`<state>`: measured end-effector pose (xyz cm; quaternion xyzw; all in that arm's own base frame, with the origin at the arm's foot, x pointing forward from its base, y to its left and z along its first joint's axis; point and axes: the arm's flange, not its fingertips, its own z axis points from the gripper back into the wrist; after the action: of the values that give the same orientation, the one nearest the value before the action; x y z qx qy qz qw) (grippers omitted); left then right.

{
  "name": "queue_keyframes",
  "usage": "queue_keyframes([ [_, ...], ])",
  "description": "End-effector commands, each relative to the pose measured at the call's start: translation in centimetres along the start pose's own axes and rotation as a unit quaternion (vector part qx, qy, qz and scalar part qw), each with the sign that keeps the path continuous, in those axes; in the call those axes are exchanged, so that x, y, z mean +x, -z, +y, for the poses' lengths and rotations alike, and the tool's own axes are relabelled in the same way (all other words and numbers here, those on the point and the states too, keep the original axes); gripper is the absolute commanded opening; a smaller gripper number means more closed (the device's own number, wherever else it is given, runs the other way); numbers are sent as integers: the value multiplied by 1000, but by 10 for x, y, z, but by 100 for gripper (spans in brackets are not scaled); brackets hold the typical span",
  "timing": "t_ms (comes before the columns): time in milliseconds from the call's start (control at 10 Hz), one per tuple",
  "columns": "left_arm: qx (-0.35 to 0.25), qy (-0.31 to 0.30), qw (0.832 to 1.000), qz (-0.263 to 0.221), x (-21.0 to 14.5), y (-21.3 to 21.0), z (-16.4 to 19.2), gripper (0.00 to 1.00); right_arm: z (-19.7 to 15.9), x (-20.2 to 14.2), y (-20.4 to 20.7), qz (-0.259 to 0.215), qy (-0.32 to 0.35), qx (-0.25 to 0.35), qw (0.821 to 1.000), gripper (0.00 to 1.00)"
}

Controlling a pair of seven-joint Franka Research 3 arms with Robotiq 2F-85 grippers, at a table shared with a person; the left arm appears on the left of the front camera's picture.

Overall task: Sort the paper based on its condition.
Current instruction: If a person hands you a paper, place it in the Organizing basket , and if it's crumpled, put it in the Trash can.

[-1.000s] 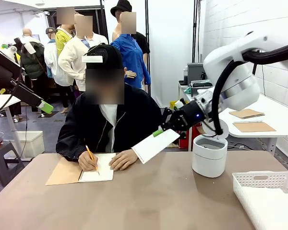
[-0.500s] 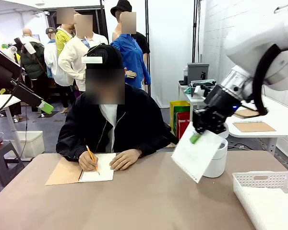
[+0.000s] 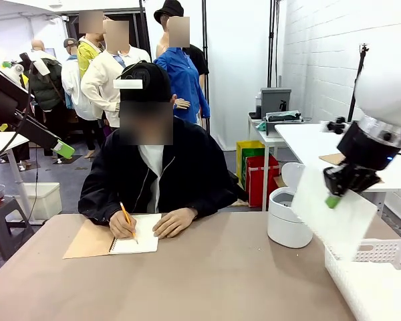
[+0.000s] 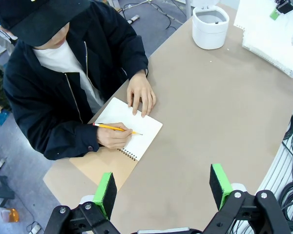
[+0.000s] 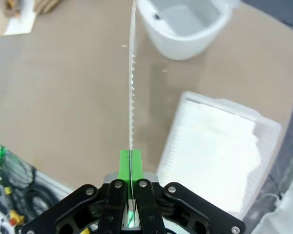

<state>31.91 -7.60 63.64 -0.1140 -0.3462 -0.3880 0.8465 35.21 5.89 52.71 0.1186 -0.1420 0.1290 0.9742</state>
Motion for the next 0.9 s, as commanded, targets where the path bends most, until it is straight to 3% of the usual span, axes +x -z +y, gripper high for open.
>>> queue_keyframes([
  [0,-2,-5,1000,1,1,0,-1,100,-25,-14,5,15,47,-46,998,0],
  [200,-2,-5,1000,1,1,0,-1,100,-61,-25,19,69,79,-71,992,0],
  [400,-2,-5,1000,1,1,0,-1,100,-73,-40,34,94,86,-63,990,0],
  [500,-2,-5,1000,1,1,0,-1,100,-75,-43,38,100,102,-54,988,0],
  [600,-2,-5,1000,1,1,0,-1,100,-74,-40,38,68,128,-25,989,0],
  [700,-2,-5,1000,1,1,0,-1,100,-80,-42,35,91,83,-59,991,0],
  [800,-2,-5,1000,1,1,0,-1,100,-80,-42,35,91,83,-59,991,0],
])
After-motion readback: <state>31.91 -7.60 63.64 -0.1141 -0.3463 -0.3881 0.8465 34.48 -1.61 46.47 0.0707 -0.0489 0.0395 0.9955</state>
